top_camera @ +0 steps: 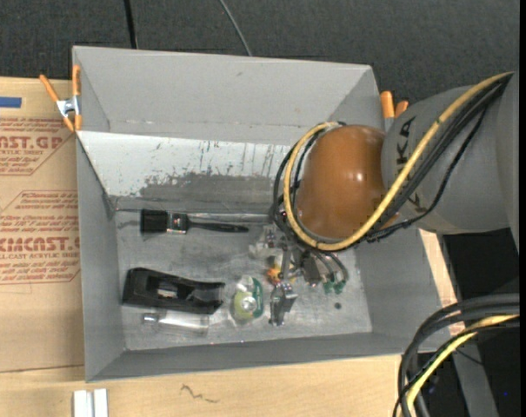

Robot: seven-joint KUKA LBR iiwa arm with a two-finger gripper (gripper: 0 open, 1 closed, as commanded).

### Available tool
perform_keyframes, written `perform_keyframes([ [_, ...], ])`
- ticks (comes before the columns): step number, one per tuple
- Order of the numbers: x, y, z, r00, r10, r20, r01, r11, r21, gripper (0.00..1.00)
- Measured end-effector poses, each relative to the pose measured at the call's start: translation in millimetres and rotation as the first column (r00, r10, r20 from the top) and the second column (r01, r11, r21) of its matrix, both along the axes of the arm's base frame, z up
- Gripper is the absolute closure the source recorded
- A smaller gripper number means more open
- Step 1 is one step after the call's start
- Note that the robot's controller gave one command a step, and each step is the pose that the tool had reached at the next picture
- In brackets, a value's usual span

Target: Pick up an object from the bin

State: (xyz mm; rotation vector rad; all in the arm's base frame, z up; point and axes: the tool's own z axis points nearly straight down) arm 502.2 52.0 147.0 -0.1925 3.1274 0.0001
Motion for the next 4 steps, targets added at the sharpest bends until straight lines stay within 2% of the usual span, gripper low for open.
perform_keyframes([
  [1, 8.2, -29.9, -76.2, 0.978, 0.208, -0.005, -0.208, 0.978, 0.000, 0.00],
  [2, -14.1, 30.4, -73.0, 0.903, 0.430, 0.014, -0.430, 0.903, -0.006, 1.00],
  [3, -14.1, 30.3, -73.0, 0.903, 0.430, 0.014, -0.430, 0.903, -0.005, 1.00],
  [4, -7.7, 20.2, -24.3, 0.910, 0.414, -0.013, -0.414, 0.910, 0.002, 1.00],
])
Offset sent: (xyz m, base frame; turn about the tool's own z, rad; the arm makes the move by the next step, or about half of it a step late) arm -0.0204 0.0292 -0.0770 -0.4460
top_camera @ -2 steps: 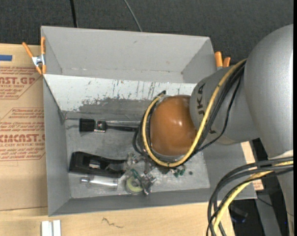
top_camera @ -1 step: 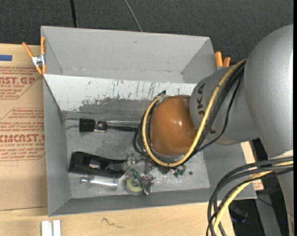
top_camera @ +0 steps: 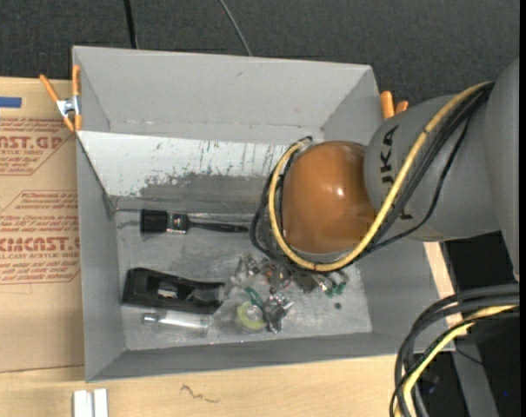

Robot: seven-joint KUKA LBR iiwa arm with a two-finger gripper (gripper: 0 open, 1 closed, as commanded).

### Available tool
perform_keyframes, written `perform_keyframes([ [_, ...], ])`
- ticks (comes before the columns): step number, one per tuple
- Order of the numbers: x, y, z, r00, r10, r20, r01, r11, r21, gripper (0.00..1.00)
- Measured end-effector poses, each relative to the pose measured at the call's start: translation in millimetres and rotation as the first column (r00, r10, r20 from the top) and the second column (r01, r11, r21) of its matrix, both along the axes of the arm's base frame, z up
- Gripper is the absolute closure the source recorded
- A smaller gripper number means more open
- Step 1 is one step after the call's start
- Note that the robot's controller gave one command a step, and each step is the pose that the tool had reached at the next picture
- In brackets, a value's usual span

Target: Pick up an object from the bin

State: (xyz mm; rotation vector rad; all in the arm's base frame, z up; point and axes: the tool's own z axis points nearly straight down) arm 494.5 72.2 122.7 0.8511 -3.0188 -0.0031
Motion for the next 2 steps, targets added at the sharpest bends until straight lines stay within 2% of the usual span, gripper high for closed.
perform_keyframes([
  [1, -2.4, -8.0, 58.7, 1.000, 0.013, 0.001, -0.013, 1.000, 0.000, 1.00],
  [2, 5.8, -6.5, 85.3, 1.000, 0.014, 0.013, -0.014, 1.000, 0.001, 1.00],
])
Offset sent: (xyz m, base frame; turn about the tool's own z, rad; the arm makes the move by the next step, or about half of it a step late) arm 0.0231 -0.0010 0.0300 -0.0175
